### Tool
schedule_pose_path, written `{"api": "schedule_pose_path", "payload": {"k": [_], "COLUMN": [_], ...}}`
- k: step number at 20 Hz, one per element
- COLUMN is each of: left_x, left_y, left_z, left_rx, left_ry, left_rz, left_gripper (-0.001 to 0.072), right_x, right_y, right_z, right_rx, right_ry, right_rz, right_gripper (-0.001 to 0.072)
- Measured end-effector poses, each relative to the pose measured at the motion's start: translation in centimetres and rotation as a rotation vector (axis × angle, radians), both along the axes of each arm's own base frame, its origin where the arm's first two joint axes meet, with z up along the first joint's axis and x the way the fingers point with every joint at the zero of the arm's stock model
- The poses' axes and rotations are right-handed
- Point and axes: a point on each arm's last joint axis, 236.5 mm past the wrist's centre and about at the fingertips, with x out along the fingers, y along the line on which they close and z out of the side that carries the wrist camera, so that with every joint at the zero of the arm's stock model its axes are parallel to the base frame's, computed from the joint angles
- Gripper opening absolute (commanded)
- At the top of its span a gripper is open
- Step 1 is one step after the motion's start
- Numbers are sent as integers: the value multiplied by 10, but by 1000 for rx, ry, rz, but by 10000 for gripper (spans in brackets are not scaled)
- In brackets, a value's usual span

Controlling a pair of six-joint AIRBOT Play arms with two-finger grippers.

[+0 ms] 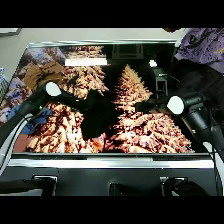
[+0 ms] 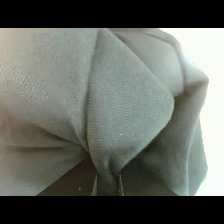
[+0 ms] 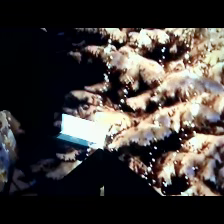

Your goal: Fold the clothes and pants, and hang the long-sleeved shirts on hangers.

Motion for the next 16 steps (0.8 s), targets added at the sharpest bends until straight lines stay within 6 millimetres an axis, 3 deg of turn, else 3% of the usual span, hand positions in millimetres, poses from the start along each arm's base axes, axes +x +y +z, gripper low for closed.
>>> {"api": "schedule_pose_path", "payload": {"k": [2,4,5,7,8,10,12,14,16], "left_x": [-32,-57,-65,-74,-75,-71,-62,-49,-36], "left_y": [-50,-86,-95,-101,-100,-91,-68,-30,19], "left_z": [15,10,0,-28,-41,-54,-52,-38,-17], "left_rx": [-86,-98,-71,7,43,85,119,165,234], "left_ry": [27,49,60,92,108,130,144,129,90], "left_rz": [-83,-128,-135,-125,-114,-85,-57,-33,3], "left_gripper": [20,35,145,596,675,685,684,684,683], "right_x": [-12,-24,-29,-35,-36,-35,-25,-10,5], "right_y": [-12,-27,-34,-45,-48,-52,-63,-92,-125], "right_z": [0,1,2,2,3,5,9,12,4], "right_rx": [-53,-112,-139,-180,-191,-206,-222,-200,-104], "right_ry": [34,57,67,83,82,71,38,11,15], "right_rz": [5,5,3,-1,-3,-6,-44,-182,-358], "right_gripper": [51,162,192,296,330,389,388,379,383]}}
